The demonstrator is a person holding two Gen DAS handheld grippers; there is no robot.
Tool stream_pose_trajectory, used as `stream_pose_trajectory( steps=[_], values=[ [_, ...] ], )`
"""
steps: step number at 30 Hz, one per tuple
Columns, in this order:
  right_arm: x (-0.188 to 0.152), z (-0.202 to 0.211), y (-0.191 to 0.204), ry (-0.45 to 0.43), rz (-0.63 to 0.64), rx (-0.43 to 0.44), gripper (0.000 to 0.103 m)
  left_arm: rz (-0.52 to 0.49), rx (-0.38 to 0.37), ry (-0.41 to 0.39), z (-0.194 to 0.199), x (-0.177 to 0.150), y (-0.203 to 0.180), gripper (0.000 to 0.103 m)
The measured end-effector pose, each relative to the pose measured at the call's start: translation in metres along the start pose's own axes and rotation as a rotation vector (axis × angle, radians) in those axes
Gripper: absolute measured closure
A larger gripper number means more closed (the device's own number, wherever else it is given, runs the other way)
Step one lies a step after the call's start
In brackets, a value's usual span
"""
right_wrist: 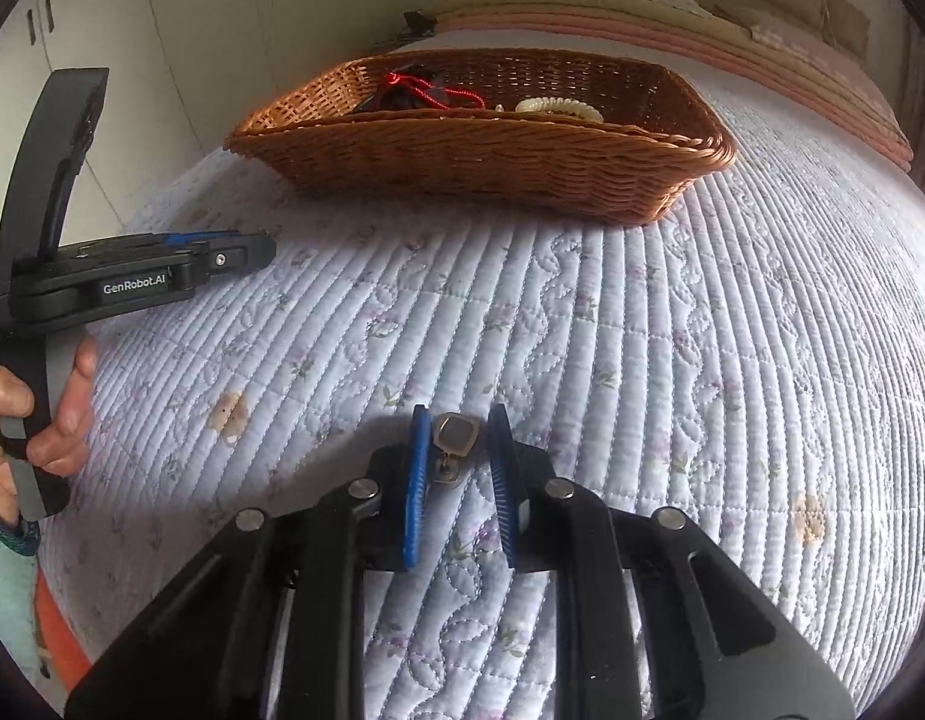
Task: Organize jewelry
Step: 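Grasp a small gold charm with the right tool while the left tool grasps another charm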
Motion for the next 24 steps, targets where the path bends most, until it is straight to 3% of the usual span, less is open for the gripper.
stream_pose_trajectory(
  steps=[9,12,14,24],
  values=[
    [-0.005,0.003,0.005,-0.012,0.013,-0.014,0.085,0.004,0.050,-0.007,-0.004,0.004,-0.001,0.084],
    [-0.009,0.007,0.002,-0.015,-0.008,0.027,0.077,0.021,0.050,-0.017,-0.003,0.004,0.003,0.093],
    [-0.010,0.008,0.001,-0.016,-0.013,0.051,0.070,0.035,0.039,-0.026,-0.002,0.003,0.005,0.094],
    [-0.012,0.010,0.013,-0.013,0.049,-0.032,0.069,0.004,0.037,-0.059,0.003,-0.001,-0.002,0.095]
  ],
)
Point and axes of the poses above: each gripper's, at about its wrist camera, not at the fingertips, and z roughly against the way its jaws point, y to its left, x to its top, the point moved 3 cm from there along -z, roughly the way its jaws point, and after that the axes turned 2 degrees about z, right-handed, at the moved point
